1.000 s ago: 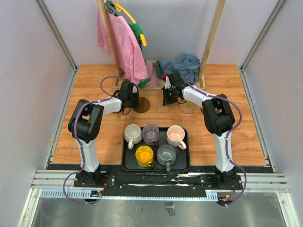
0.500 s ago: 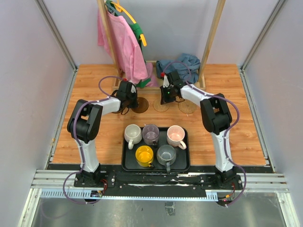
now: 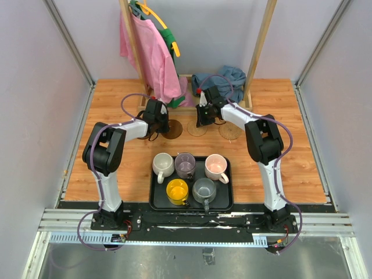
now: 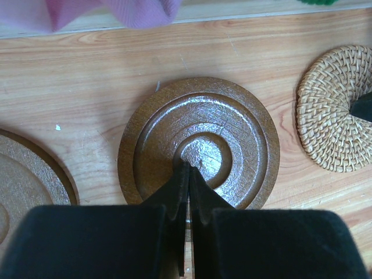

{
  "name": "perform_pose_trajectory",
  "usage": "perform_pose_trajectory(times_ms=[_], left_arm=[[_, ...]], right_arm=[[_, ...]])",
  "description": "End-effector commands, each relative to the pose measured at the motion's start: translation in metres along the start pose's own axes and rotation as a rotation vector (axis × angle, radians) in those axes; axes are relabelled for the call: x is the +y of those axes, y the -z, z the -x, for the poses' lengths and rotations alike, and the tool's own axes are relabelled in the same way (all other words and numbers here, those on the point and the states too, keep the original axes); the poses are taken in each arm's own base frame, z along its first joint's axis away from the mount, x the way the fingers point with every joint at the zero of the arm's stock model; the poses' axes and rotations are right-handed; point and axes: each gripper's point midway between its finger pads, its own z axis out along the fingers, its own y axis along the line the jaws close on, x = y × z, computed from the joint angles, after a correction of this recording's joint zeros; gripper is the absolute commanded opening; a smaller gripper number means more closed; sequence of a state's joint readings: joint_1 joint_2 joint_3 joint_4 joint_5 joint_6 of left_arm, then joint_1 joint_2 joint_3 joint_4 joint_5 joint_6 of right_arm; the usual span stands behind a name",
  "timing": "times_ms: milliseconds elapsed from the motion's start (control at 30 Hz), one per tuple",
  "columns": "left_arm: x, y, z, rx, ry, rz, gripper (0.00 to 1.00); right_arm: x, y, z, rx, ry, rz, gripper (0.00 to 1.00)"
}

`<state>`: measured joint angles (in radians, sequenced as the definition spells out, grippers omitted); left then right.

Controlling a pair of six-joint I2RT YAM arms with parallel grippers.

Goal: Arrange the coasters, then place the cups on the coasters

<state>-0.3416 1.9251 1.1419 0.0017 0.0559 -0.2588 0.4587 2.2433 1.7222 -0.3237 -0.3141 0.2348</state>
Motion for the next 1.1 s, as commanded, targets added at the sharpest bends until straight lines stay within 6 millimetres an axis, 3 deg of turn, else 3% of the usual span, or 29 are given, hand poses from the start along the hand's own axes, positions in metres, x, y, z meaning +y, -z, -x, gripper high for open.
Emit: perform_pose_trajectory(times_ms=[0, 167, 500, 700, 1067], left_arm=[[0.008, 0.003, -0.009, 0.027, 0.015, 0.021, 0.04], [0.009, 0.003, 0.001, -0.001, 0.022, 0.032, 0.04], [0.004, 0.007, 0.022, -0.062, 0.032, 0.020, 0.04], [0.002, 0.007, 0.030, -0.084, 0.037, 0.013, 0.04], [-0.006, 0.007, 0.038, -0.124, 0.042, -0.031, 0.04]], right_arm=[[0.013, 0.014, -0.011, 0.032, 0.029, -0.012, 0.03], [0.019, 0.032, -0.004, 0.001, 0.048, -0.026, 0.03], [0.021, 0.048, 0.003, -0.035, 0.067, -0.066, 0.04], [-0.004, 0.066, 0.006, -0.063, 0.063, -0.220, 0.03], [-0.056, 0.077, -0.022, -0.030, -0.032, -0.379, 0.03]])
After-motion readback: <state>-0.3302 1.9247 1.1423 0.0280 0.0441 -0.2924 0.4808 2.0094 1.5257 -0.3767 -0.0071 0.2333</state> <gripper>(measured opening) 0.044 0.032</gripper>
